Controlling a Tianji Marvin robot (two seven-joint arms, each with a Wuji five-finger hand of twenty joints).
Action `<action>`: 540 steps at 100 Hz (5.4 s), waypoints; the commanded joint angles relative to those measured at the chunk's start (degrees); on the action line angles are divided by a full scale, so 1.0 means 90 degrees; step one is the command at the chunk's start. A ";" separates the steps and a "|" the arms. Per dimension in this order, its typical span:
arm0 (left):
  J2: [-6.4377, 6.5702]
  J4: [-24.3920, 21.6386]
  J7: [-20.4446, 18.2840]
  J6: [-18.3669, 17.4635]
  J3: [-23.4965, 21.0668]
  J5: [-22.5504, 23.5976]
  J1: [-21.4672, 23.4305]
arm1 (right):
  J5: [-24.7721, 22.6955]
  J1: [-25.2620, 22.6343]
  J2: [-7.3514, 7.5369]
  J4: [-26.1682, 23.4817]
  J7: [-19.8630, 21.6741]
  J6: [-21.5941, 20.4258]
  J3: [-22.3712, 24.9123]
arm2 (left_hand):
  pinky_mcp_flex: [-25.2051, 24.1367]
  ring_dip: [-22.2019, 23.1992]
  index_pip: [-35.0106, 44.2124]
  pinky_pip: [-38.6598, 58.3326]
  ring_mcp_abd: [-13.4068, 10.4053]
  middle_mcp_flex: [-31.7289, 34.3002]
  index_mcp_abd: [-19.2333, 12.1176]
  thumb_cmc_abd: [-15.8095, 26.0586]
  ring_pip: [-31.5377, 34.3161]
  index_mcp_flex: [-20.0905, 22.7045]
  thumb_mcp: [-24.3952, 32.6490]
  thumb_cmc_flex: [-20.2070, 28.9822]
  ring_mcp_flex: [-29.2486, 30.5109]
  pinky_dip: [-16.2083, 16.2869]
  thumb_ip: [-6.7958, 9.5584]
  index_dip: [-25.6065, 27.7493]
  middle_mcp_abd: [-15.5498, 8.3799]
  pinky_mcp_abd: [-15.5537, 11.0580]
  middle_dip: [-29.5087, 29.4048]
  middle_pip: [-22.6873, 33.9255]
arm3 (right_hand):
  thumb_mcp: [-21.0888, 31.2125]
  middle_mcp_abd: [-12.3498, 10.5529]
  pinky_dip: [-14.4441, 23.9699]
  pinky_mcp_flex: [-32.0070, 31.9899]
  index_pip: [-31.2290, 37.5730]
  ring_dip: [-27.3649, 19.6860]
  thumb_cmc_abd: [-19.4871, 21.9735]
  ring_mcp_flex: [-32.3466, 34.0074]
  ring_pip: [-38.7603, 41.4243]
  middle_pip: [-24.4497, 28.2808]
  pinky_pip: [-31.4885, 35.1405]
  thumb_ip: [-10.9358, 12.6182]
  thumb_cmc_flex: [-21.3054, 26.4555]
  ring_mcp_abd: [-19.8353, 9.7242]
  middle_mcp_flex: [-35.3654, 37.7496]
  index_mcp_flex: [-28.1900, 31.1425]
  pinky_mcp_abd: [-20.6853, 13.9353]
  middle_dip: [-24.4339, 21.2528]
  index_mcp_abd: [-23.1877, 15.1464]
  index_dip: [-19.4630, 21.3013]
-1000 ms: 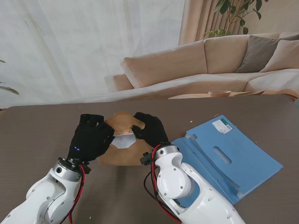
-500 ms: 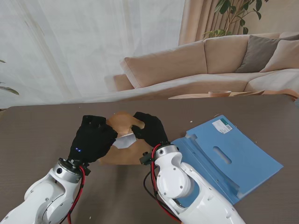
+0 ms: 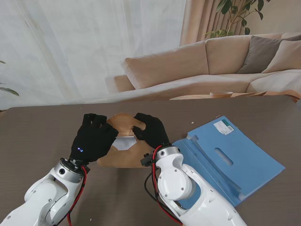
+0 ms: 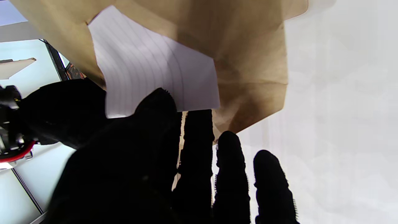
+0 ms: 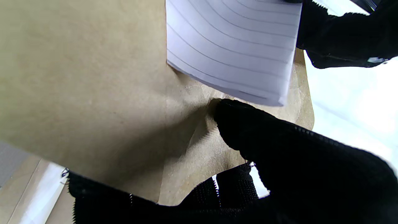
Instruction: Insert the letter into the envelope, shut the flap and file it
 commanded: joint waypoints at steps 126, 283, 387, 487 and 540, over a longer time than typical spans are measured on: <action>-0.0035 0.0127 0.0205 -0.0131 0.0278 -0.0067 -0.0120 | 0.0022 -0.0059 -0.0031 -0.0046 0.0095 0.0004 0.0007 | -0.0045 -0.0290 -0.1011 -0.0226 -0.0109 -0.0327 -0.0243 -0.0198 -0.0322 -0.1074 -0.0360 0.0081 -0.0106 -0.0098 0.0105 -0.1392 -0.0332 -0.0132 -0.0179 -0.0659 | 0.0213 0.0012 -0.0050 0.0067 0.0466 -0.0022 -0.0018 0.0245 0.0189 0.0124 0.0557 0.0133 0.0104 0.0017 0.0239 0.0400 0.0104 0.0051 -0.0294 0.0130; -0.0249 -0.0141 -0.0325 -0.1173 -0.1051 -0.1143 0.0371 | -0.0036 -0.0137 0.0019 -0.0125 0.0150 0.0300 0.0257 | 0.0116 -0.1699 -0.1835 -0.1152 0.0082 -0.2488 0.0384 0.0355 -0.2266 -0.2690 0.0299 -0.1480 -0.0420 -0.0615 0.0536 -0.1458 -0.0114 0.0009 -0.3118 -0.1184 | 0.0212 0.0002 -0.0051 0.0068 0.0463 -0.0023 -0.0012 0.0249 0.0196 0.0123 0.0557 0.0130 0.0106 0.0015 0.0234 0.0398 0.0113 0.0052 -0.0305 0.0136; -0.0398 -0.0513 -0.4491 0.1540 -0.0898 -0.7376 0.0086 | -0.0198 -0.0316 0.0050 -0.0330 0.0070 0.0177 0.0271 | 0.1217 -0.2064 0.0371 -0.0444 0.0684 0.1272 0.0467 0.0462 -0.1276 -0.0767 -0.0704 0.0895 0.2059 -0.0807 0.0259 -0.1461 0.0036 0.0650 -0.2125 -0.1155 | 0.0104 0.0014 -0.0053 -0.0049 0.0374 -0.0026 0.0077 0.0110 0.0149 0.0052 0.0500 0.0117 0.0117 0.0056 0.0137 0.0333 0.0087 0.0011 -0.0300 0.0075; -0.0655 -0.0216 -0.3431 0.1480 -0.0584 -0.7615 -0.0293 | 0.0348 -0.0835 0.0366 -0.0614 0.0979 -0.0835 0.0713 | 0.1486 -0.1440 0.0886 0.0426 0.1066 0.1255 -0.0022 0.0471 -0.0147 -0.0341 -0.0562 0.1038 0.2296 -0.0710 0.0219 -0.0480 0.0416 0.0796 -0.1611 -0.0266 | -0.3706 -0.0164 -0.0335 -0.3597 -0.3605 -0.0780 0.1898 -0.3208 -0.3830 -0.2200 -0.2742 -0.0121 -0.3117 0.0011 -0.2753 -0.1553 -0.0098 -0.1311 0.0520 -0.1143; -0.0584 -0.0356 -0.3767 0.0946 -0.0806 -0.7930 -0.0110 | 0.0499 -0.0775 0.0287 -0.0616 0.0843 -0.0422 0.0725 | 0.1464 -0.1424 0.0825 0.0387 0.1055 0.1257 -0.0070 0.0479 -0.0195 -0.0290 -0.0581 0.1076 0.2272 -0.0748 0.0234 -0.0381 0.0410 0.0776 -0.1567 -0.0330 | -0.2800 -0.0200 0.0067 -0.3018 -0.3353 -0.0389 0.1922 -0.2960 -0.2719 -0.1443 -0.1632 0.0486 -0.1215 0.0001 -0.2498 -0.1259 -0.0224 -0.0787 0.0173 -0.0897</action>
